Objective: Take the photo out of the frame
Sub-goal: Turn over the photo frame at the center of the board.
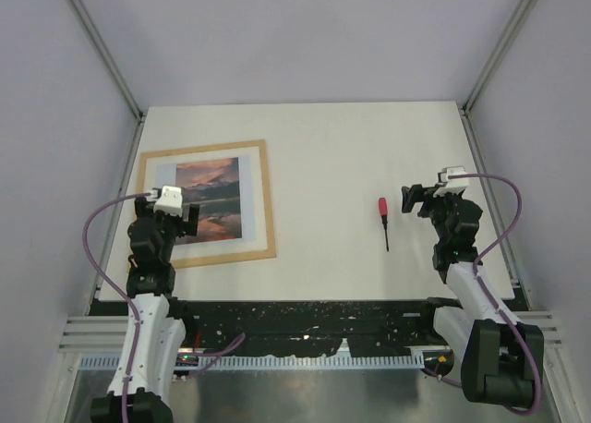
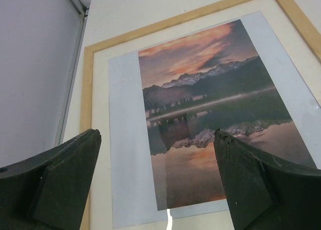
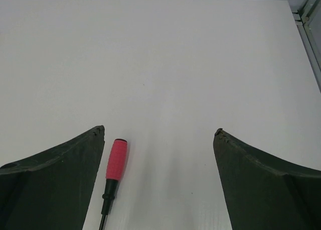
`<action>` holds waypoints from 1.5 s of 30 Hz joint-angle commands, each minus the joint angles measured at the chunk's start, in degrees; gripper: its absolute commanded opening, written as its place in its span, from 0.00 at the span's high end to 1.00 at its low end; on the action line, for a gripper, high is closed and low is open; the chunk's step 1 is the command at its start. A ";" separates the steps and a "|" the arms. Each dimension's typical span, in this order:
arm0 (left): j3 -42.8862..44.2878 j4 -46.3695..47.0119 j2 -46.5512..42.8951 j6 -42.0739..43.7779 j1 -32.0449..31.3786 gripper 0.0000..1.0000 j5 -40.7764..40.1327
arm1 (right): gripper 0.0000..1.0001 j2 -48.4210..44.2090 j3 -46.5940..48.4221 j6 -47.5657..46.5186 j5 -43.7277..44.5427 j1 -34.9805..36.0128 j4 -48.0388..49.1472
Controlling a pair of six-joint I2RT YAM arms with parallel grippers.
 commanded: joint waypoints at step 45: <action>-0.18 1.43 -1.38 5.88 0.25 0.00 4.67 | 0.00 47.71 61.07 -11.10 -15.97 29.49 -40.57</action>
